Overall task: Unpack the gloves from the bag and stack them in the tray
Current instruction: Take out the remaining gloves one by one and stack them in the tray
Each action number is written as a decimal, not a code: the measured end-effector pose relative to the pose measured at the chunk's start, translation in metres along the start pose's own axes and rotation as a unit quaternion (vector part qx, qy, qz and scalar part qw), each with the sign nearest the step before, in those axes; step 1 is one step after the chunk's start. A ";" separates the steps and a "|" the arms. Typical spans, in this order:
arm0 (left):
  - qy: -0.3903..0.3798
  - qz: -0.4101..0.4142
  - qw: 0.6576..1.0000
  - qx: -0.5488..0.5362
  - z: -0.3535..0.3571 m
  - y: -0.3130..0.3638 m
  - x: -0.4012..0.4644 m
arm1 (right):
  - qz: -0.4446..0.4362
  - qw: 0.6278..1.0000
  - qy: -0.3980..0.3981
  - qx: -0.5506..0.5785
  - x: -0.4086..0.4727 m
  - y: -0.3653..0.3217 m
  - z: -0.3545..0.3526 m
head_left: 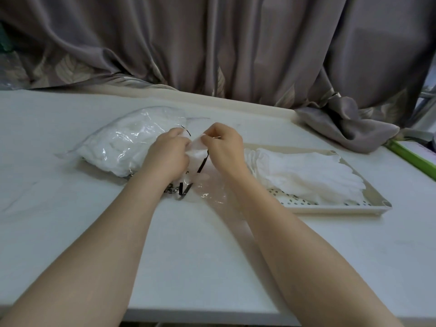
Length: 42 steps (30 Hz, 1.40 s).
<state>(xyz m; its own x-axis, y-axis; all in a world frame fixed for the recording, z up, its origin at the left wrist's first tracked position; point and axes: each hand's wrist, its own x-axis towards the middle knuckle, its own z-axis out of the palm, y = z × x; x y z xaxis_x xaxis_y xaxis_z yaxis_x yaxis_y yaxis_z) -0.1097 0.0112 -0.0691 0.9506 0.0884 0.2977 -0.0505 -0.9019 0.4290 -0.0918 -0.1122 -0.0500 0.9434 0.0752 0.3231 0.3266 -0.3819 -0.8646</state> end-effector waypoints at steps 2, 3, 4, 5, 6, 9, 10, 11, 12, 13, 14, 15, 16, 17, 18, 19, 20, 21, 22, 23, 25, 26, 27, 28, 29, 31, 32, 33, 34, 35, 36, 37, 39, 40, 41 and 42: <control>0.012 -0.011 1.000 0.006 0.002 -0.005 0.001 | -0.011 0.999 0.037 0.015 0.002 0.000 -0.006; 0.014 -0.018 1.000 0.005 0.002 -0.007 0.001 | -0.013 0.998 0.061 0.029 0.004 0.000 -0.009; 0.016 -0.024 1.000 0.006 0.002 -0.007 0.001 | -0.011 0.994 0.088 0.059 0.006 0.000 -0.012; 0.019 -0.027 0.999 0.009 0.002 -0.007 0.001 | 0.003 0.988 0.114 0.108 0.008 0.000 -0.016; 0.021 -0.030 0.999 0.014 0.002 -0.007 0.001 | 0.025 0.976 0.132 0.173 0.010 -0.001 -0.020; 0.021 -0.041 0.999 0.028 0.002 -0.009 0.001 | 0.105 0.928 0.145 0.325 0.013 -0.002 -0.028; 0.021 -0.044 0.998 0.036 0.003 -0.009 0.001 | 0.125 0.920 0.148 0.342 0.013 -0.002 -0.030; 0.019 -0.048 0.998 0.046 0.003 -0.010 0.002 | 0.138 0.913 0.152 0.353 0.014 -0.002 -0.031; 0.017 -0.052 0.997 0.055 0.002 -0.010 0.001 | 0.147 0.906 0.156 0.366 0.015 -0.001 -0.033; 0.015 -0.057 0.996 0.061 0.002 -0.010 0.001 | 0.152 0.900 0.158 0.378 0.017 -0.001 -0.034; 0.014 -0.060 0.996 0.064 0.002 -0.010 0.001 | 0.153 0.895 0.154 0.391 0.018 -0.001 -0.036; 0.014 -0.062 0.996 0.067 0.001 -0.010 0.001 | 0.151 0.889 0.147 0.407 0.019 -0.001 -0.038; 0.016 -0.062 0.995 0.070 0.001 -0.011 0.001 | 0.148 0.880 0.141 0.428 0.020 -0.004 -0.041; 0.016 -0.060 0.995 0.072 0.001 -0.011 0.001 | 0.145 0.867 0.138 0.456 0.020 -0.007 -0.043; 0.014 -0.059 0.996 0.071 0.000 -0.011 0.001 | 0.141 0.849 0.136 0.490 0.020 -0.010 -0.045; 0.009 -0.059 0.996 0.068 0.000 -0.011 0.000 | 0.135 0.827 0.135 0.529 0.020 -0.014 -0.049; 0.000 -0.060 0.996 0.066 -0.001 -0.011 -0.001 | 0.126 0.801 0.133 0.570 0.020 -0.019 -0.053; -0.011 -0.061 0.996 0.068 -0.001 -0.011 -0.001 | 0.118 0.775 0.128 0.608 0.019 -0.022 -0.058; -0.024 -0.063 0.995 0.071 -0.001 -0.011 -0.002 | 0.116 0.749 0.121 0.641 0.019 -0.024 -0.064; -0.034 -0.066 0.995 0.071 -0.002 -0.010 -0.002 | 0.121 0.725 0.110 0.669 0.019 -0.025 -0.069; -0.026 -0.067 0.996 0.052 -0.002 -0.005 -0.004 | 0.155 0.684 0.085 0.708 0.015 -0.022 -0.077; 0.002 -0.056 0.998 0.031 -0.002 -0.001 -0.005 | 0.172 0.672 0.073 0.717 0.012 -0.019 -0.080; 0.045 -0.029 0.999 0.000 -0.003 0.008 -0.006 | 0.181 0.664 0.061 0.723 0.007 -0.017 -0.084; 0.087 0.011 0.995 -0.040 -0.004 0.018 -0.009 | 0.185 0.656 0.050 0.730 0.004 -0.016 -0.088; 0.105 0.058 0.989 -0.083 -0.005 0.029 -0.012 | 0.184 0.647 0.037 0.739 0.001 -0.016 -0.090; 0.038 0.134 0.980 -0.143 -0.006 0.055 -0.018 | 0.169 0.635 0.019 0.754 -0.005 -0.019 -0.099; -0.027 0.139 0.978 -0.151 -0.008 0.063 -0.018 | 0.159 0.635 0.011 0.756 -0.007 -0.022 -0.103; -0.082 0.136 0.976 -0.149 -0.010 0.070 -0.018 | 0.147 0.640 0.004 0.754 -0.009 -0.025 -0.108; -0.118 0.132 0.973 -0.151 -0.011 0.076 -0.019 | 0.134 0.647 -0.002 0.751 -0.012 -0.026 -0.115; -0.125 0.130 0.971 -0.159 -0.012 0.080 -0.018 | 0.122 0.656 -0.009 0.745 -0.014 -0.026 -0.122; -0.114 0.129 0.969 -0.175 -0.016 0.080 -0.017 | 0.113 0.668 -0.016 0.735 -0.015 -0.024 -0.127; -0.106 0.126 0.967 -0.195 -0.018 0.080 -0.016 | 0.106 0.684 -0.018 0.722 -0.017 -0.020 -0.135; -0.113 0.101 0.955 -0.256 -0.022 0.079 -0.015 | 0.102 0.710 -0.003 0.696 -0.021 -0.008 -0.151; -0.130 0.091 0.945 -0.285 -0.025 0.079 -0.016 | 0.112 0.720 0.013 0.685 -0.022 0.000 -0.159; -0.155 0.086 0.933 -0.312 -0.028 0.078 -0.017 | 0.133 0.730 0.032 0.670 -0.024 0.009 -0.165; -0.184 0.083 0.918 -0.341 -0.031 0.079 -0.018 | 0.161 0.742 0.051 0.649 -0.024 0.017 -0.171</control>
<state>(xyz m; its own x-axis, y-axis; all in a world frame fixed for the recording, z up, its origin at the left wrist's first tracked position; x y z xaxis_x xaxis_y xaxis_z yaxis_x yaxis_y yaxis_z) -0.1404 -0.0488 -0.0144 0.9453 -0.2886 0.1520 -0.2642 -0.4041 0.8757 -0.1193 -0.2778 -0.0068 0.9969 0.0782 -0.0110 -0.0724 0.8483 -0.5246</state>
